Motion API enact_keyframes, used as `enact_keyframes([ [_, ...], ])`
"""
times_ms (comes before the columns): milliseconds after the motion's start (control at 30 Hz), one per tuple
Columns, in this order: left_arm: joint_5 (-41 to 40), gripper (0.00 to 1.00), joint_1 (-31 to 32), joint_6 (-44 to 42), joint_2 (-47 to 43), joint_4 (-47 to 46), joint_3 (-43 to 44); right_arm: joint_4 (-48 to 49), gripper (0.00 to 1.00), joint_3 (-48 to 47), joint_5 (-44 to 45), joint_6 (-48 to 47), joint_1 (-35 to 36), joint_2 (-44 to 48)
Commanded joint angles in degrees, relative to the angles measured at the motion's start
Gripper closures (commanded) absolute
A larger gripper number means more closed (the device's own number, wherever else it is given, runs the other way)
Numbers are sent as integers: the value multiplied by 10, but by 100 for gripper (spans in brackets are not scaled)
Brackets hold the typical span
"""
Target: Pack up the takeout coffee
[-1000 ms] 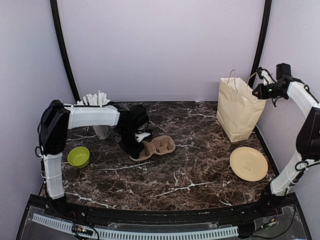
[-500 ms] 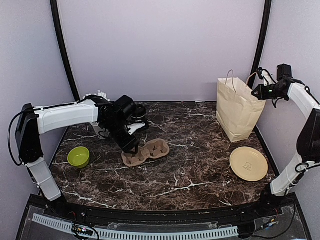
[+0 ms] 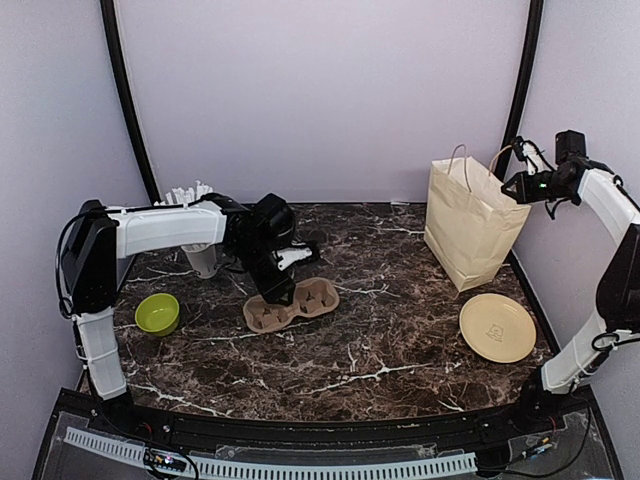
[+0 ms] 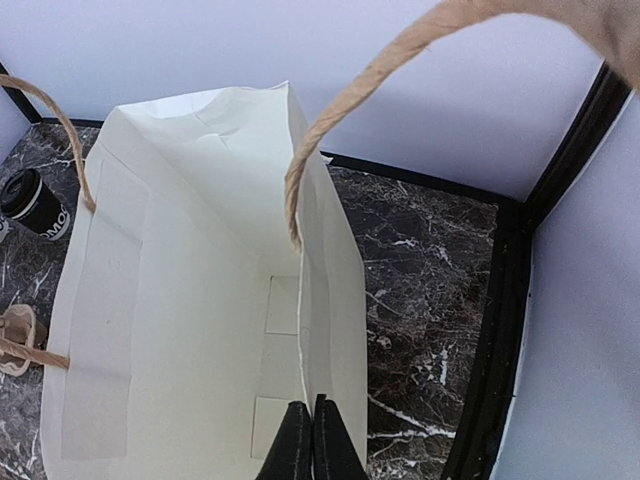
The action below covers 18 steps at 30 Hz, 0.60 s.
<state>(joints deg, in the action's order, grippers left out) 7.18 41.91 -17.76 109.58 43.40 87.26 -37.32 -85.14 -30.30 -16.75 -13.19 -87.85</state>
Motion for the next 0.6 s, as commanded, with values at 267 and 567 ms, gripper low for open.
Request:
enact_keyframes([
  [267,17,46,2,-30,36,10,38,10,100,17,-28,-5,-1,3],
  [567,19,50,2,-30,61,23,51,15,100,24,-27,-7,-1,2],
])
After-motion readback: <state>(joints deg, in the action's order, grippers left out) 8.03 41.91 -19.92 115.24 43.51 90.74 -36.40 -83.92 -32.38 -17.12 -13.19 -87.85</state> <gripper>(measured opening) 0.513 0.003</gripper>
